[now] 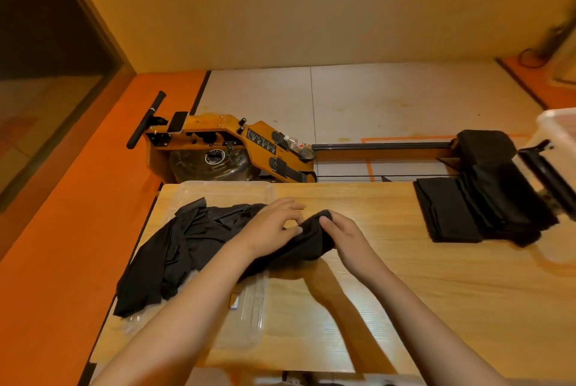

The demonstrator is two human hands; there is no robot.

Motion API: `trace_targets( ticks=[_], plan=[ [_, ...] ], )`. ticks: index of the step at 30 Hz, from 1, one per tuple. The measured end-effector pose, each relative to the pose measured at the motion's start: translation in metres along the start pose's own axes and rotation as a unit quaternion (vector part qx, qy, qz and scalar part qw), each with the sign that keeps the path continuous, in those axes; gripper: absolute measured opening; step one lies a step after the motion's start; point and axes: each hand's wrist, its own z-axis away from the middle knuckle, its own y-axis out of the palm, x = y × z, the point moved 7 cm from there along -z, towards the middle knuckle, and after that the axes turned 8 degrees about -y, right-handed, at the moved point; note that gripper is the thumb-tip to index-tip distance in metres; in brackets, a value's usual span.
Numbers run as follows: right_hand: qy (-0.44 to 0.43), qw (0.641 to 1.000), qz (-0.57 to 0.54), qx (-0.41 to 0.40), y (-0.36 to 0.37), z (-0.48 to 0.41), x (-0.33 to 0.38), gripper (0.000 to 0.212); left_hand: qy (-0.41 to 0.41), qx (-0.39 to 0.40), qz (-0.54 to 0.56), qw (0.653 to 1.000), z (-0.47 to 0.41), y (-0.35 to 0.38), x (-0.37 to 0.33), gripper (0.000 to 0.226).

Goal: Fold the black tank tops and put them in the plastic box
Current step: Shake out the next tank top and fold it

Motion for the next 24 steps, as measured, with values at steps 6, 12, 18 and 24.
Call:
trace_targets(
  ticks=[6,12,18,24],
  plan=[
    [-0.031,0.99,0.077,-0.116,-0.08,0.016,0.046,0.028,-0.025,-0.107,0.16,0.981,0.0,-0.036,-0.055,0.018],
    [-0.116,0.968,0.192,-0.107,-0.139,0.026,0.092,0.025,0.036,-0.183,0.191,0.964,-0.002,-0.069,-0.13,0.015],
    [-0.107,0.925,0.361,-0.056,-0.198,0.029,0.097,0.024,0.049,-0.266,0.163,0.949,-0.003,-0.112,-0.156,0.015],
    [-0.106,0.928,0.345,-0.093,-0.243,0.025,0.102,0.013,0.037,-0.295,0.122,0.947,-0.004,-0.142,-0.156,0.015]
  ],
)
